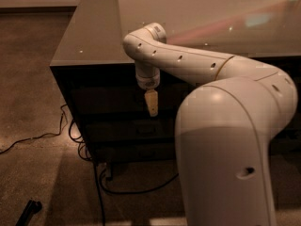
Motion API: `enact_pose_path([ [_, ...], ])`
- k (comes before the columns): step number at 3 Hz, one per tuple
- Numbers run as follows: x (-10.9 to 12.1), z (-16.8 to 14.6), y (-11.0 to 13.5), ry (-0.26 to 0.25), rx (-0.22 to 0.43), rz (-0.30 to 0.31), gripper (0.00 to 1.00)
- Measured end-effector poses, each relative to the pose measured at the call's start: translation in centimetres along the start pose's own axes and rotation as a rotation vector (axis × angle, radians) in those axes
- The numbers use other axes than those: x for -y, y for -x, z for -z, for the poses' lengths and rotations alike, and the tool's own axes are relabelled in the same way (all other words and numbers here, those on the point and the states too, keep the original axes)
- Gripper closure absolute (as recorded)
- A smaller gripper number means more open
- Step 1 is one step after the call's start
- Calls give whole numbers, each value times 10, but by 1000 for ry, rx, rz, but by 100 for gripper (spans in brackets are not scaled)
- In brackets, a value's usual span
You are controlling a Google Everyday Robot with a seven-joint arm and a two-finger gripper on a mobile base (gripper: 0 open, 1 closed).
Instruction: Open top drawer
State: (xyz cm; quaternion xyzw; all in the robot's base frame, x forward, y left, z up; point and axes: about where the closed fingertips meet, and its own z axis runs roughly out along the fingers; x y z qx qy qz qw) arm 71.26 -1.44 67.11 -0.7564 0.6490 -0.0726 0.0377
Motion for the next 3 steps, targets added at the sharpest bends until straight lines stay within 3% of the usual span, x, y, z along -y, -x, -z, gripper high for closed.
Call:
enact_pose_path([
  [1,-1,-13,-16,25,16,-63,0],
  [2,-1,-13,-16,25,16,-63,0],
  [3,0,-18,-31,11,48,-117,0],
])
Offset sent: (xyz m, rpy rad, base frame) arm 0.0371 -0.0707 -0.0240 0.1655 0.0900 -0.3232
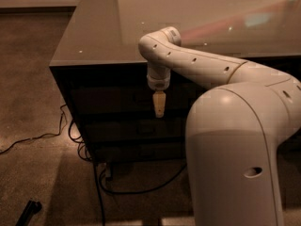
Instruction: Open top drawer
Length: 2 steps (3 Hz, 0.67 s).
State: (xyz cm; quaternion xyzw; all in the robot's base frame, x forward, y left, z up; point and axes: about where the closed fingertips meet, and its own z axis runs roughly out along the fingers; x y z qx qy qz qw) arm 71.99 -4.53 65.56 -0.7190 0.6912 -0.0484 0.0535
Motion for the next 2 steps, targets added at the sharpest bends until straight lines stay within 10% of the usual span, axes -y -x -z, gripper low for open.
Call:
enact_pose_path([
  [2,-16,-18,-45,18,-6,-124,0],
])
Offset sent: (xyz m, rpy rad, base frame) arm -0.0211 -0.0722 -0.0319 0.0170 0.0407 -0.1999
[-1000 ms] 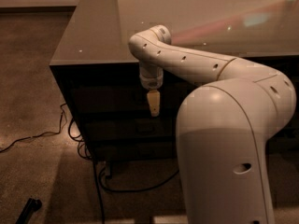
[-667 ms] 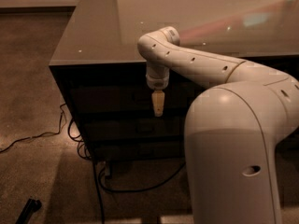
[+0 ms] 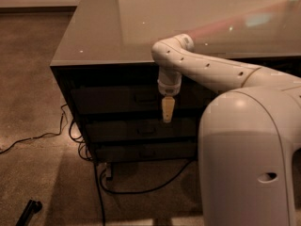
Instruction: Open top drawer
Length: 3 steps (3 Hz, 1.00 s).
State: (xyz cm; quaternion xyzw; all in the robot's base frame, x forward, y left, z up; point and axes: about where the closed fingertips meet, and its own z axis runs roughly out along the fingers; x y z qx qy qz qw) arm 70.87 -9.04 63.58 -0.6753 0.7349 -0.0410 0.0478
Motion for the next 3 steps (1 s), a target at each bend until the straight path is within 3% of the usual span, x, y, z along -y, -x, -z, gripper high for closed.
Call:
enact_pose_path([
  [1,-6,-6,-6,14,-1,-14,18],
  [3,-5,1,-6,13,-1,-14,64],
])
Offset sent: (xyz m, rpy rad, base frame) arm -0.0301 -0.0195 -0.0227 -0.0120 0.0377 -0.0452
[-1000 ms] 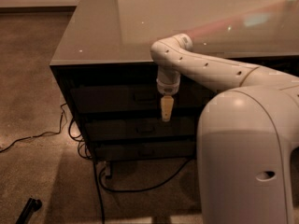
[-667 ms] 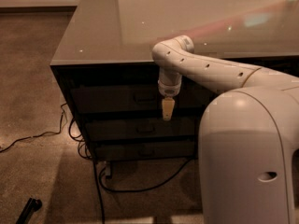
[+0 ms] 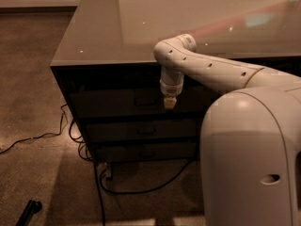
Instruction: Open top drawer
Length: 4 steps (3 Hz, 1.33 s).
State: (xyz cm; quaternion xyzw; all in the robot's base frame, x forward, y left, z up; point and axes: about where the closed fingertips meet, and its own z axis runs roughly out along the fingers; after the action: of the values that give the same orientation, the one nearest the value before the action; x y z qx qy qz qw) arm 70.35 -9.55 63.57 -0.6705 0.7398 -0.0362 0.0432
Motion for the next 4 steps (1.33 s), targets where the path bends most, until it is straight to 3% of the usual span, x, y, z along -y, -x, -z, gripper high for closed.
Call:
enact_pose_path([
  [1,0,12,3,-36,-2,-5,88],
  [2,-8,15,3,-31,-17,0,100],
  [3,-8,16,4,-31,-18,1,85],
  [4,-8,16,4,-31,-18,1,62],
])
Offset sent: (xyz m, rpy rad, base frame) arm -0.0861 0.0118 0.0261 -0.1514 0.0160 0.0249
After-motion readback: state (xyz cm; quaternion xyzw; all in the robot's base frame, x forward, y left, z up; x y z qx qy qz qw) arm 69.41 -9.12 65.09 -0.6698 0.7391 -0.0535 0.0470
